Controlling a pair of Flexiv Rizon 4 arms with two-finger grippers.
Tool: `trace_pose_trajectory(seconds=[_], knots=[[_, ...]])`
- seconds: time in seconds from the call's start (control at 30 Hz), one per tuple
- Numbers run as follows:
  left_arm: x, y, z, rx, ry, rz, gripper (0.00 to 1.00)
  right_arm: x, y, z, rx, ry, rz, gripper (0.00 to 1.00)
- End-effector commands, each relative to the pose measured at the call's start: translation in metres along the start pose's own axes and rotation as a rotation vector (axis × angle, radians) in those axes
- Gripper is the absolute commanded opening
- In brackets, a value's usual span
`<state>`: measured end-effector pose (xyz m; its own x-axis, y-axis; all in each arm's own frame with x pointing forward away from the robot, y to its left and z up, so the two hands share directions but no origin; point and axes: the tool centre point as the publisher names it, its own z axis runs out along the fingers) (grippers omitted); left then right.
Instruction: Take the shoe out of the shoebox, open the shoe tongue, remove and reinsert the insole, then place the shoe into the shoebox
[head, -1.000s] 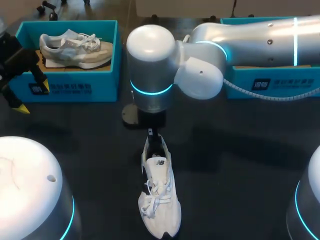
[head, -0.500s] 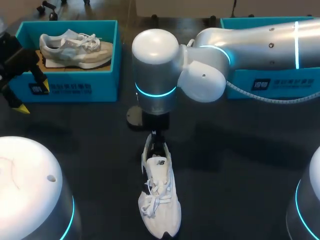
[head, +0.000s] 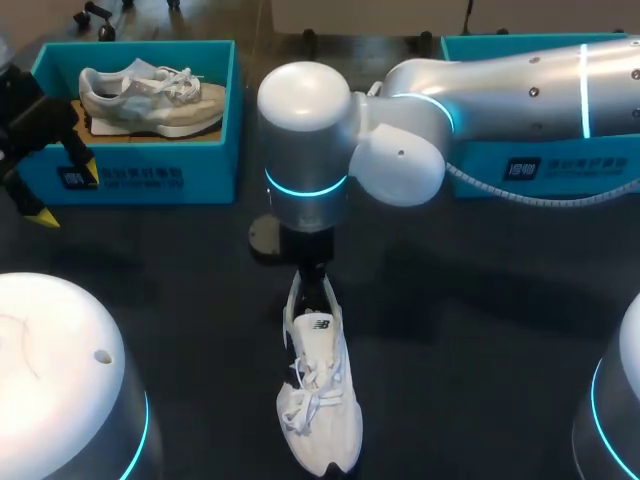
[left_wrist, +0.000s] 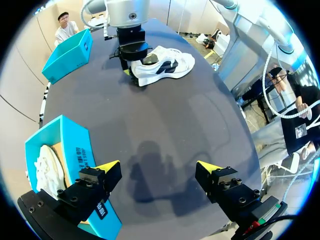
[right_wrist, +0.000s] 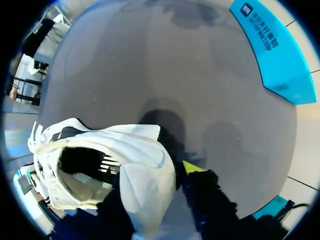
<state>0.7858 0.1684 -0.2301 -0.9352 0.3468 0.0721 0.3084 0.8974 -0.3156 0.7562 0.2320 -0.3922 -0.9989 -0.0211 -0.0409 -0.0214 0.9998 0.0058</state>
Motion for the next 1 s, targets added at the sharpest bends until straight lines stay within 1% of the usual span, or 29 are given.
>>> trace_pose_trajectory(seconds=[0.03, 0.2, 0.37, 0.47, 0.6, 0.67, 0.73, 0.77, 0.83, 1.0], knots=[[0.000, 0.000, -0.001, -0.002, 0.002, 0.000, 1.00, 0.000, 0.002, 0.005, 0.005, 0.000, 0.009, 0.00], [0.000, 0.000, -0.001, -0.002, 0.002, 0.000, 1.00, 0.000, -0.002, -0.006, 0.015, -0.031, 0.035, 0.00], [0.000, 0.000, -0.001, -0.002, 0.002, 0.000, 1.00, -0.006, -0.010, -0.028, 0.024, -0.075, 0.059, 0.00], [0.000, 0.000, -0.001, -0.002, 0.002, 0.000, 1.00, -0.014, -0.018, -0.048, 0.024, -0.111, 0.077, 0.00], [0.000, 0.000, -0.001, -0.002, 0.002, 0.000, 1.00, -0.033, -0.033, -0.080, 0.021, -0.151, 0.095, 0.00], [0.000, 0.000, -0.001, -0.002, 0.002, 0.000, 1.00, -0.041, -0.038, -0.097, 0.046, -0.173, 0.110, 0.00], [0.000, 0.000, -0.001, -0.002, 0.002, 0.000, 1.00, -0.048, -0.043, -0.115, 0.039, -0.185, 0.114, 0.00], [0.000, 0.000, -0.001, -0.002, 0.002, 0.000, 1.00, -0.052, -0.045, -0.124, 0.056, -0.185, 0.128, 0.00], [0.000, 0.000, -0.001, -0.002, 0.002, 0.000, 1.00, -0.056, -0.047, -0.142, 0.065, -0.188, 0.158, 0.00], [0.000, 0.000, -0.001, -0.002, 0.002, 0.000, 1.00, -0.056, -0.047, -0.142, 0.065, -0.188, 0.158, 0.00]])
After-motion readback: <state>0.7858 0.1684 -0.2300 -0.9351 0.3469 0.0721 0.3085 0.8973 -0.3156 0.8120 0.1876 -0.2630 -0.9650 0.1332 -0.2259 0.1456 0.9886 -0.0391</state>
